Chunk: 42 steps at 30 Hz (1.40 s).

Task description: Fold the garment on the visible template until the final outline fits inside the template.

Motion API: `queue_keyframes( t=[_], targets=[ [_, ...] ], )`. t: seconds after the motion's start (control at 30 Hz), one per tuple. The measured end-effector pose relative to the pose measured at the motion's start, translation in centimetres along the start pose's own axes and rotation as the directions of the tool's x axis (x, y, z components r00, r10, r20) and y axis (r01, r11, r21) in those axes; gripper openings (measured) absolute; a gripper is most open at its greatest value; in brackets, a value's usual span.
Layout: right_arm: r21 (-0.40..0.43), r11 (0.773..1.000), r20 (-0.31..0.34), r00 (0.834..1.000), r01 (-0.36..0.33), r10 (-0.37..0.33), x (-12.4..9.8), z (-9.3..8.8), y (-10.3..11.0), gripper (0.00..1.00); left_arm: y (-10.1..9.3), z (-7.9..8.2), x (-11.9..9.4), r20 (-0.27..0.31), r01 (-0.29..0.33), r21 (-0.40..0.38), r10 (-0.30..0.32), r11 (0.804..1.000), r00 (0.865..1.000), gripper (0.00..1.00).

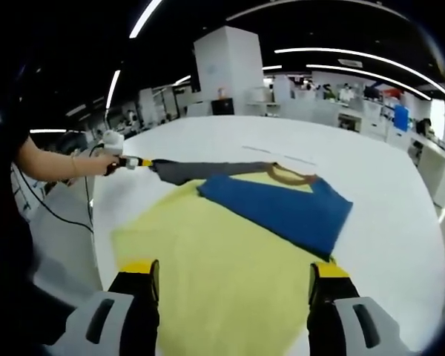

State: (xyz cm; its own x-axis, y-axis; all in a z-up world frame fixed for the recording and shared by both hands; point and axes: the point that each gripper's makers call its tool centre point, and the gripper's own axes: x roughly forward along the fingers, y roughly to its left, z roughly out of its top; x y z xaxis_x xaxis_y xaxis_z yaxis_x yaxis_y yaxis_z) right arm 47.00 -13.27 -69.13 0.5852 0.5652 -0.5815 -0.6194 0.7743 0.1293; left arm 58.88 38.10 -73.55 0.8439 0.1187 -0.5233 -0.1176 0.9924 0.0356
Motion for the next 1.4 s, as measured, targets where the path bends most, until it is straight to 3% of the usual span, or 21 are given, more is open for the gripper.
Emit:
queue_keyframes(
  t=[0.13, 0.37, 0.5, 0.67, 1.0, 1.17, 1.4],
  targets=[
    [0.007, 1.000, -0.003, 1.000, 0.007, -0.007, -0.1, -0.2, -0.1, 0.81, -0.1, -0.8, 0.2, -0.024, -0.010, -0.019, 0.009, 1.000, 1.000, 0.42],
    [0.016, 1.000, -0.008, 1.000, 0.011, -0.011, 0.0, -0.5, -0.2, 0.81, -0.7, -1.6, 0.5, -0.015, -0.012, -0.058, 0.012, 0.998, 1.000, 0.36],
    [0.012, 1.000, -0.016, 1.000, 0.015, -0.014, 0.0, -0.7, -0.2, 0.81, -1.0, -1.5, 0.9, 0.012, -0.013, -0.132, 0.015, 0.991, 1.000, 0.32],
    [0.005, 1.000, -0.036, 0.999, 0.024, -0.024, -0.1, -1.2, -0.4, 0.80, -1.3, -1.6, 1.4, -0.003, -0.024, -0.096, 0.023, 0.995, 1.000, 0.28],
    [0.001, 0.999, -0.056, 0.998, 0.035, -0.035, -0.2, -1.9, -0.7, 0.80, -2.2, -0.9, 1.9, 0.003, 0.002, -0.100, -0.002, 0.995, 1.000, 0.06],
    [0.010, 0.999, -0.044, 0.998, 0.036, -0.035, -0.4, -1.9, -0.7, 0.80, -1.7, -0.9, 2.0, -0.004, -0.005, -0.100, 0.005, 0.995, 1.000, 0.00],
    [0.020, 0.999, 0.001, 1.000, 0.029, -0.029, -0.9, -0.9, -0.9, 0.83, -1.4, -1.3, 1.5, -0.024, 0.008, -0.112, -0.011, 0.994, 1.000, 0.00]
  ],
)
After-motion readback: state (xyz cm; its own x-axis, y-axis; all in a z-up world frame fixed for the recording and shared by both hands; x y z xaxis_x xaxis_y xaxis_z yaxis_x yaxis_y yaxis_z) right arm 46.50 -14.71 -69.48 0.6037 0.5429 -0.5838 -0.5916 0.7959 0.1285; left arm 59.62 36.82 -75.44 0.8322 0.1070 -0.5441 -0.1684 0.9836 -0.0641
